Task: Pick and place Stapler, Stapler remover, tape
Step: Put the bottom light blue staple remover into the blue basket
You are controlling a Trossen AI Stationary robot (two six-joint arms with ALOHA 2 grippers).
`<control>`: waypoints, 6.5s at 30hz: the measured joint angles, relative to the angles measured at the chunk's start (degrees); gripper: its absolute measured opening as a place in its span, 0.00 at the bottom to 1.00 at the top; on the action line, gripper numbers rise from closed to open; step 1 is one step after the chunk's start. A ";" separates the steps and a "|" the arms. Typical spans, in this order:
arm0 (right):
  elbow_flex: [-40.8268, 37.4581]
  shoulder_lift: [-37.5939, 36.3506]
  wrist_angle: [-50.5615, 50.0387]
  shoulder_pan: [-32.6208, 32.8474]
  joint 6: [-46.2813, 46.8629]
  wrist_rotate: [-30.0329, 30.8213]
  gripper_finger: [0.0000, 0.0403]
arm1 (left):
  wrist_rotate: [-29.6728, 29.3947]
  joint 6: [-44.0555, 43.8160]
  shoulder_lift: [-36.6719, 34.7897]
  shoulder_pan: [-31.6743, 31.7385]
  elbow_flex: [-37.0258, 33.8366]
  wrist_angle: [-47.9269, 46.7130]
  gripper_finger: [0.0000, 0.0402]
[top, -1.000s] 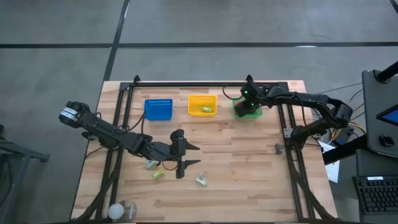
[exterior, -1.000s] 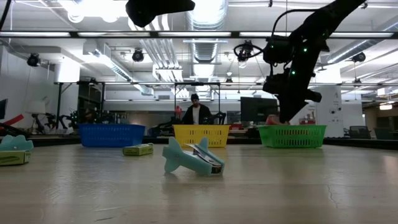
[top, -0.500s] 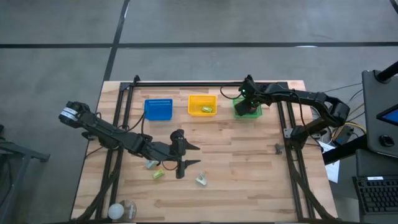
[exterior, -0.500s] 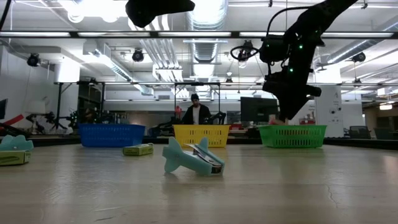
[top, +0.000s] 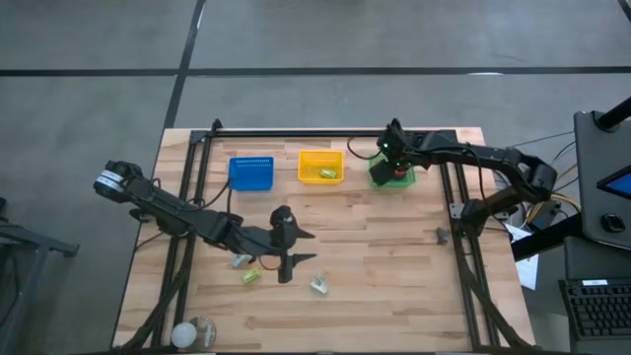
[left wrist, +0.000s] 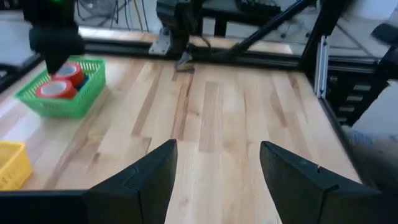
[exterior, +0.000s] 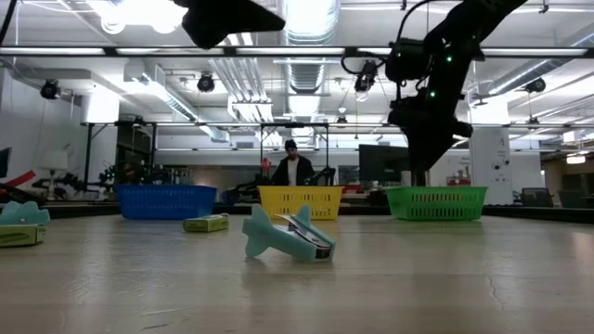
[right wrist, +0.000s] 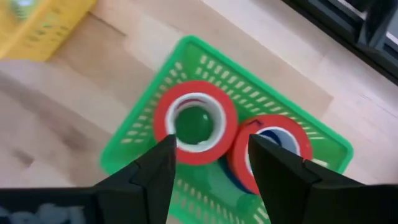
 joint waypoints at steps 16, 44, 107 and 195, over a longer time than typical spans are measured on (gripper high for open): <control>-0.48 -13.02 0.98 19.67 3.83 1.54 0.44 | 11.98 6.12 12.19 -0.31 -0.04 -4.98 0.58; -1.21 -15.65 2.65 36.10 10.97 13.02 0.35 | 11.26 16.15 25.85 -5.51 3.91 1.56 0.52; -1.25 -15.59 3.46 36.10 10.95 13.01 0.21 | 9.90 14.20 27.41 -4.79 3.52 2.02 0.02; -9.60 -15.61 16.00 41.84 13.72 13.07 0.19 | -14.95 -15.44 -6.01 35.58 -13.18 -38.87 0.05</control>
